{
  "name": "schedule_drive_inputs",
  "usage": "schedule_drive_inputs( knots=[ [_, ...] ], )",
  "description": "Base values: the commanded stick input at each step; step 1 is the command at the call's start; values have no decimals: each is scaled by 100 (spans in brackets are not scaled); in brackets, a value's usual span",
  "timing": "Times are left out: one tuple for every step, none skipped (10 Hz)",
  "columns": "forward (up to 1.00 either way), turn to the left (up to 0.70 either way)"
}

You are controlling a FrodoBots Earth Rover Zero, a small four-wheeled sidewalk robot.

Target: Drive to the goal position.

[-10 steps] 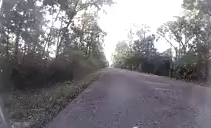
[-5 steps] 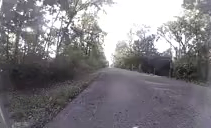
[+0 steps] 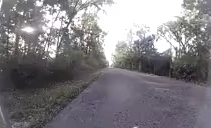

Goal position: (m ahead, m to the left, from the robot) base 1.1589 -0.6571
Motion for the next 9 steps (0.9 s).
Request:
schedule_drive_inputs(
  knots=[
    [5,0],
    [5,0],
    [5,0],
    [5,0],
    [5,0],
    [5,0],
    [5,0],
    [5,0],
    [5,0]
  ],
)
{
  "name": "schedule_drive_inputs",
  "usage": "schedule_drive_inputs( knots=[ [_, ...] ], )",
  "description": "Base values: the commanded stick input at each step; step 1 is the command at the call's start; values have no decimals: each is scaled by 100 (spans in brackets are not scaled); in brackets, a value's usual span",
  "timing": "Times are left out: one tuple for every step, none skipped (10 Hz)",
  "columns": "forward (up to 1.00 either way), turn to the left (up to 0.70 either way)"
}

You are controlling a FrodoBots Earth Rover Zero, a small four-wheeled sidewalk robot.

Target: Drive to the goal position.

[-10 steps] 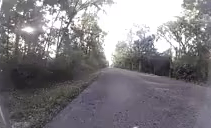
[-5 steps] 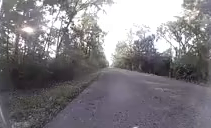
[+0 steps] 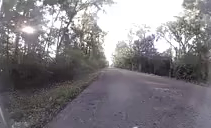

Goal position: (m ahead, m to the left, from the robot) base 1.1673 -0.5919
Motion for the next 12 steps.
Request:
schedule_drive_inputs(
  knots=[
    [5,0],
    [5,0],
    [5,0],
    [5,0],
    [5,0],
    [5,0],
    [5,0],
    [5,0],
    [5,0],
    [5,0],
    [5,0],
    [5,0]
  ],
)
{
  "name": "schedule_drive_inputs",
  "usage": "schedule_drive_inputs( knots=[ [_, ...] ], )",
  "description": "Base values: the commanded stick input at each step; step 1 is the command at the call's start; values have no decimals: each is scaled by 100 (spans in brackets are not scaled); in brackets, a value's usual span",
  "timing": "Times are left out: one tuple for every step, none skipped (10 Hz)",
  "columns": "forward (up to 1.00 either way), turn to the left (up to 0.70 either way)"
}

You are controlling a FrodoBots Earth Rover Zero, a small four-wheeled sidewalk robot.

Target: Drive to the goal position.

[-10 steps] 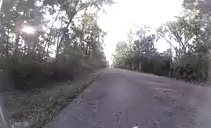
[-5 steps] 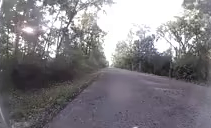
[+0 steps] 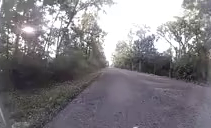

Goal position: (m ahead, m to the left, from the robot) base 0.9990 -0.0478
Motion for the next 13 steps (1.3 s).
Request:
schedule_drive_inputs(
  knots=[
    [5,0],
    [5,0],
    [5,0],
    [5,0],
    [5,0],
    [5,0],
    [5,0],
    [5,0],
    [5,0],
    [5,0],
    [5,0],
    [5,0],
    [5,0]
  ],
)
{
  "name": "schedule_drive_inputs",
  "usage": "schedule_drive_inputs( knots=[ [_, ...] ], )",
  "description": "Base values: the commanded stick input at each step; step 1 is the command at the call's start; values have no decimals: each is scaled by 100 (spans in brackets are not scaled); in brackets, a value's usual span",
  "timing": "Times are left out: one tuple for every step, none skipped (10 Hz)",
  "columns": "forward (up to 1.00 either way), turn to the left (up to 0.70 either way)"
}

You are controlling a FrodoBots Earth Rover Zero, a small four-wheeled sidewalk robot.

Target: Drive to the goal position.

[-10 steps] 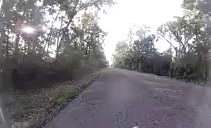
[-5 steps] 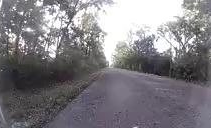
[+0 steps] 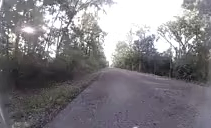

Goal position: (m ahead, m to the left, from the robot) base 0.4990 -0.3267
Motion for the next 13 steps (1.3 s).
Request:
schedule_drive_inputs(
  knots=[
    [5,0],
    [5,0],
    [5,0],
    [5,0],
    [5,0],
    [5,0],
    [5,0],
    [5,0],
    [5,0],
    [5,0],
    [5,0],
    [5,0],
    [5,0]
  ],
)
